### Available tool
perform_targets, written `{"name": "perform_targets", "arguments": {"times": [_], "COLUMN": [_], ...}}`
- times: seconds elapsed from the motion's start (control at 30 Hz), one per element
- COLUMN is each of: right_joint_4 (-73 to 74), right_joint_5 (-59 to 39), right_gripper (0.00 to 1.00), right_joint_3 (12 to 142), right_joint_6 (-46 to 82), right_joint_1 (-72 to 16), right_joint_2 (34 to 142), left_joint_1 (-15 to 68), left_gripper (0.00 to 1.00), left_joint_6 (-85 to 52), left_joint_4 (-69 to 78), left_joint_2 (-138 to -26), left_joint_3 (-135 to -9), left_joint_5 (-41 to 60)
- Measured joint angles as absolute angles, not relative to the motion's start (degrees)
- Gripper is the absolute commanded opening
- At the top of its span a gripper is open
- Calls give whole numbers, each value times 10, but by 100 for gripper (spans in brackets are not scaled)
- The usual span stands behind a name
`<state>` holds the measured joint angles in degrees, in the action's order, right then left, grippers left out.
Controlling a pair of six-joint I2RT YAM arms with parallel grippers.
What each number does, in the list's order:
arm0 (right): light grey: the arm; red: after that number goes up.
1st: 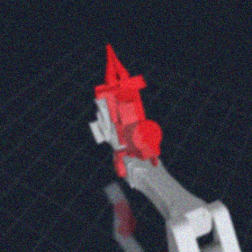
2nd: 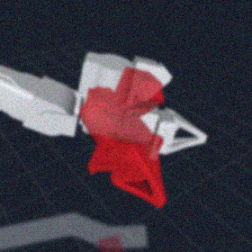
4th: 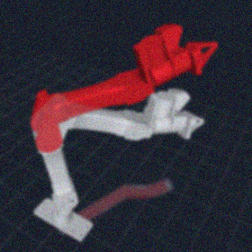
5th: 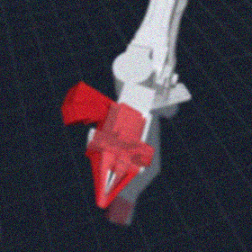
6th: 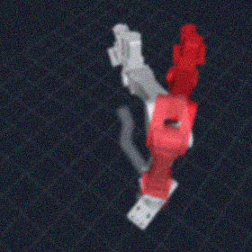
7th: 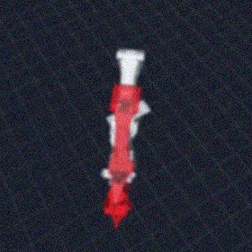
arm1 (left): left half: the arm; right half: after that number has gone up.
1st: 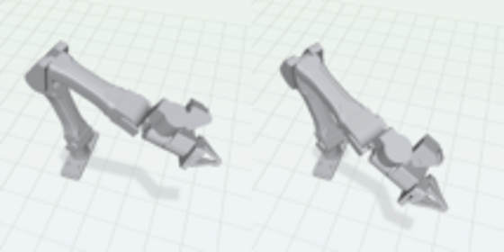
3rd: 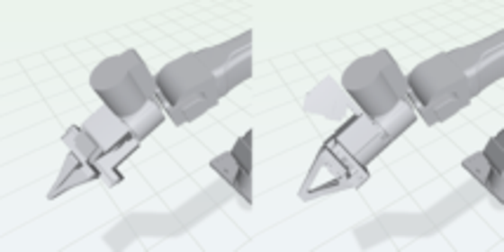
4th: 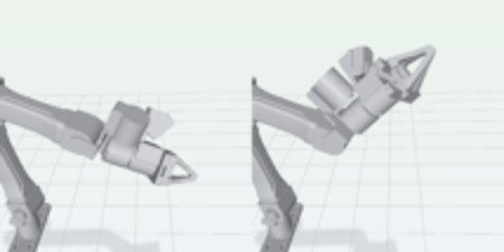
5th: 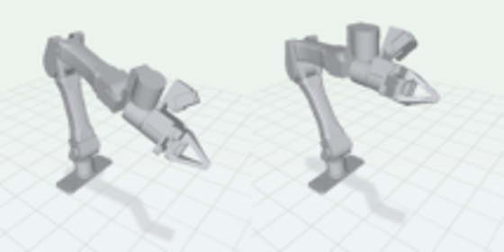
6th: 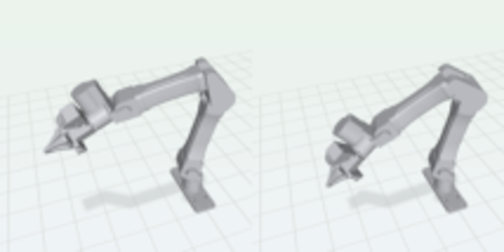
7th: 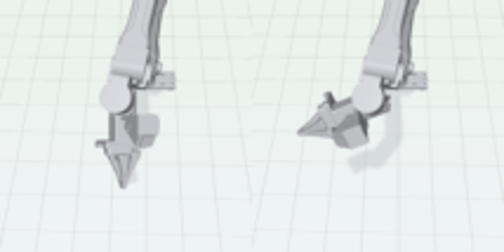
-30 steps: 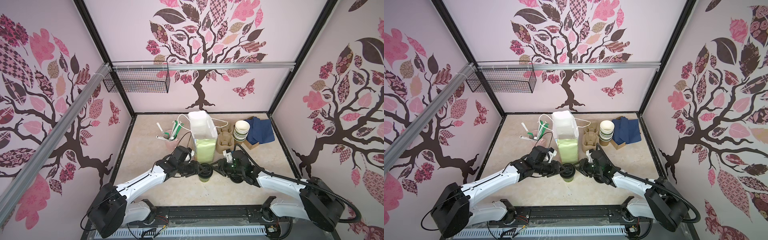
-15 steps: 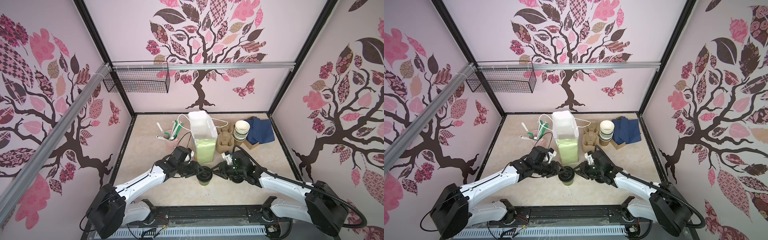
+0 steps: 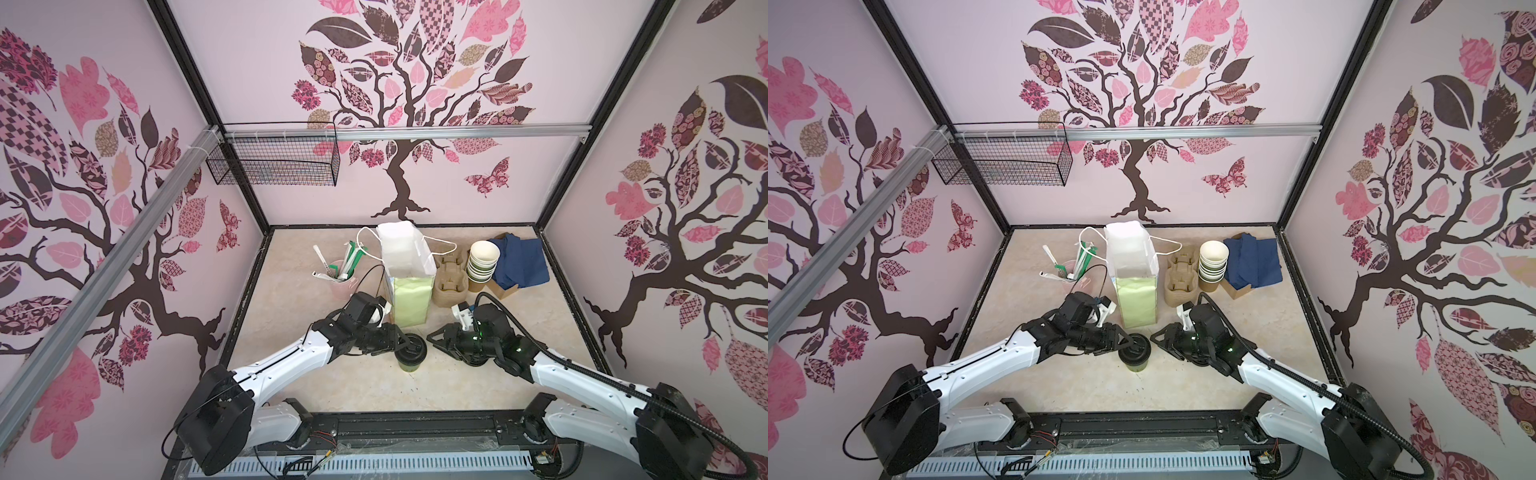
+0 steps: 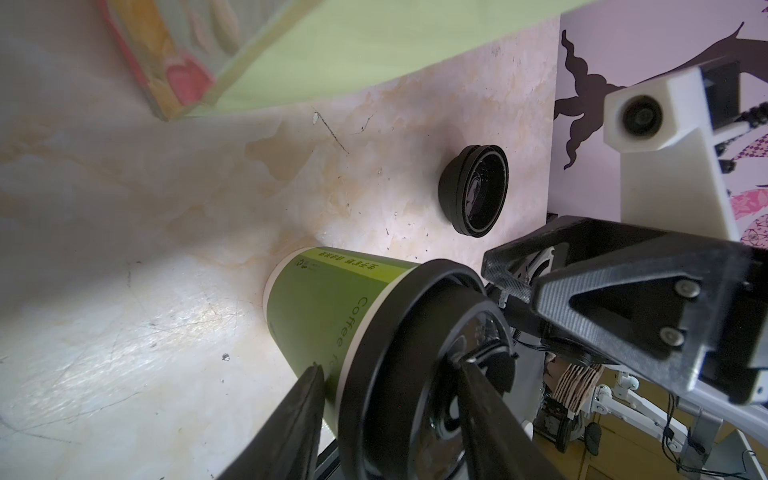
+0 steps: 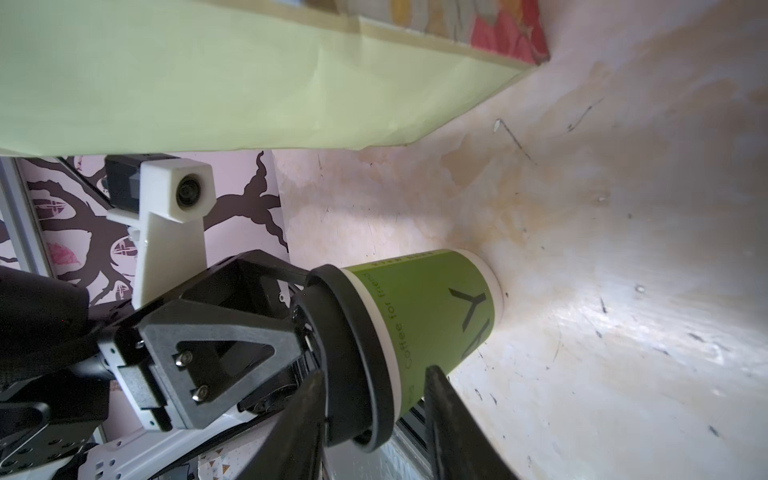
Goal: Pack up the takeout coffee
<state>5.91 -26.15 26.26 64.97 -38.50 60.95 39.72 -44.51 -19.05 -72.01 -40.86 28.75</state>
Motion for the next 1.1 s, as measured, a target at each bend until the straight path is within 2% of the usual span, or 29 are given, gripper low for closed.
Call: {"name": "perform_targets", "arguments": {"times": [0.33,0.6,0.8,0.9,1.1], "right_joint_4": [117,141,127,98,30], "right_joint_5": [-300,-313,-306,-302,-283], "right_gripper": [43,37,36,37,49], "right_joint_3": [284,286,292,309,325], "right_joint_6": [653,638,608,587,571], "right_joint_1": [-384,-382,-382,-382,-384], "right_joint_2": [711,735,739,742,713], "left_joint_1": [397,397,396,396,396], "left_gripper": [53,52,52,52,51], "left_joint_6": [-439,-436,-434,-433,-433], "left_joint_4": [-193,-194,-198,-200,-201], "left_joint_2": [-720,-723,-726,-726,-726], "left_joint_3": [-409,-409,-413,-414,-414], "left_joint_5": [288,291,291,291,291]}}
